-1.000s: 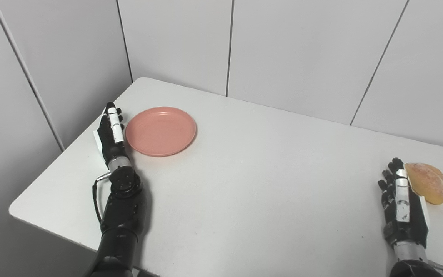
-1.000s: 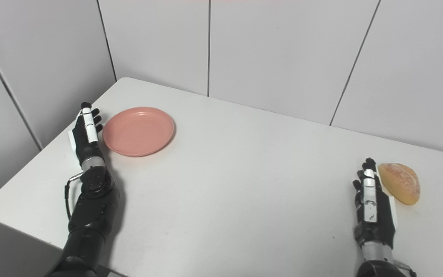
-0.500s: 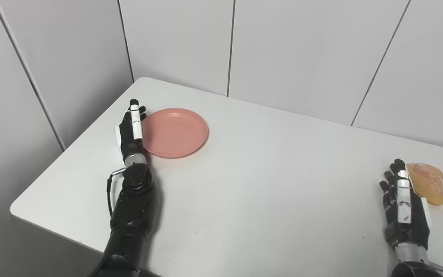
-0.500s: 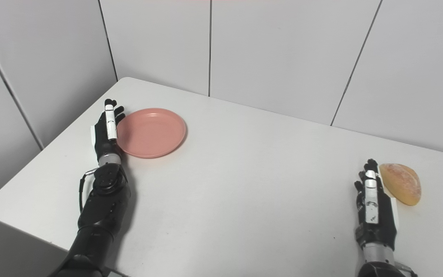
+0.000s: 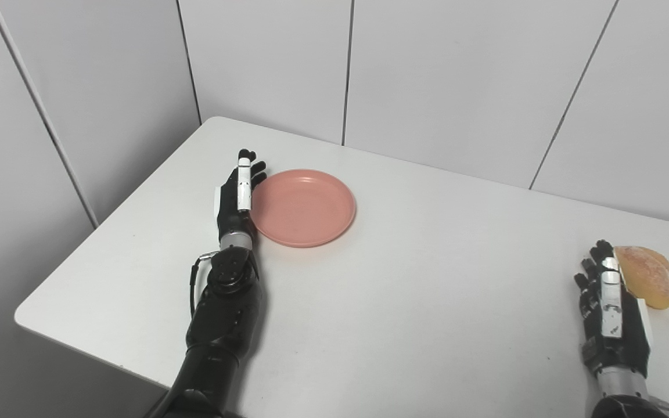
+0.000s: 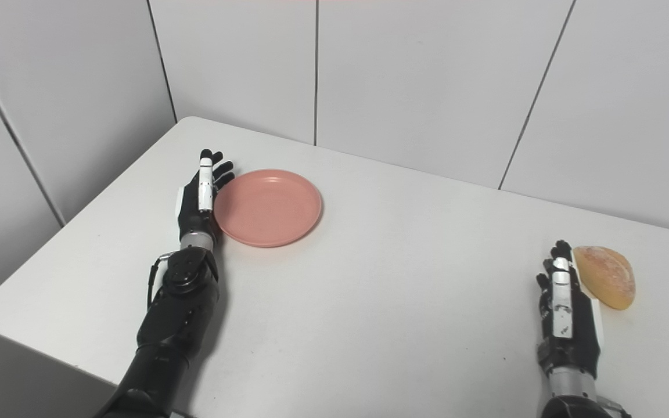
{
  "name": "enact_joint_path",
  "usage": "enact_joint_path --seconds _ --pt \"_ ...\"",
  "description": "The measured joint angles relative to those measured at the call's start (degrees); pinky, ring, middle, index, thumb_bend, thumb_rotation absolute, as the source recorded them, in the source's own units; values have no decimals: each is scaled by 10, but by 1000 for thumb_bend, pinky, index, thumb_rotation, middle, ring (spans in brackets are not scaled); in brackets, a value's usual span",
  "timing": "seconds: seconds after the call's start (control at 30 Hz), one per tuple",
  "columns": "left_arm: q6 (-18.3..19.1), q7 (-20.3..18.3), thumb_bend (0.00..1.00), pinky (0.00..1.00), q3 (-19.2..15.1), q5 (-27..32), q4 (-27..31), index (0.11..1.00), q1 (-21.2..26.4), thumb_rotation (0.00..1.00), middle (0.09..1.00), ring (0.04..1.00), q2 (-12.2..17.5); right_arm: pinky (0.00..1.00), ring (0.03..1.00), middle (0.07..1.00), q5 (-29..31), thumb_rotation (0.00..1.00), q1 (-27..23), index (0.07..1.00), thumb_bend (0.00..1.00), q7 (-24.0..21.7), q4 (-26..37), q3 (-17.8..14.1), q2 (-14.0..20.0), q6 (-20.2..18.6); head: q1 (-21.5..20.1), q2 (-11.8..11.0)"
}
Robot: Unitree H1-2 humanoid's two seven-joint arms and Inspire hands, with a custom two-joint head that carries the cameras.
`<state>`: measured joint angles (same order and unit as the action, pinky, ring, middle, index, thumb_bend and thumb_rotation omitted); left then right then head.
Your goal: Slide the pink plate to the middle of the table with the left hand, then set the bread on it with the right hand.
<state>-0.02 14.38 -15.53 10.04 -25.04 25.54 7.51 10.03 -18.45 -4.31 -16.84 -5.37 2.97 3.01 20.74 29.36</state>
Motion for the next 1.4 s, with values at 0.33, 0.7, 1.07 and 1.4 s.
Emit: enact_joint_path --seconds 0.33,0.7,1.07,1.4 --pt "28 -21 500 808 39 -3 19 802 0 1000 811 821 -25 1000 1000 996 0 902 0 963 754 1 0 1 -1 0 -11 5" --pt "31 -42 511 806 74 -13 28 806 -4 1000 815 825 -56 1000 1000 1000 -1 909 0 975 760 6 0 3 -1 -2 -26 12" --pt "40 -56 528 847 101 -26 42 826 -10 1000 829 843 -65 1000 1000 1000 -7 899 0 983 772 13 2 9 -8 -3 -60 26" --pt "37 -83 497 851 130 -27 47 839 -22 1000 837 842 -68 1000 991 989 -30 920 5 985 707 26 12 20 -25 -3 -115 45"
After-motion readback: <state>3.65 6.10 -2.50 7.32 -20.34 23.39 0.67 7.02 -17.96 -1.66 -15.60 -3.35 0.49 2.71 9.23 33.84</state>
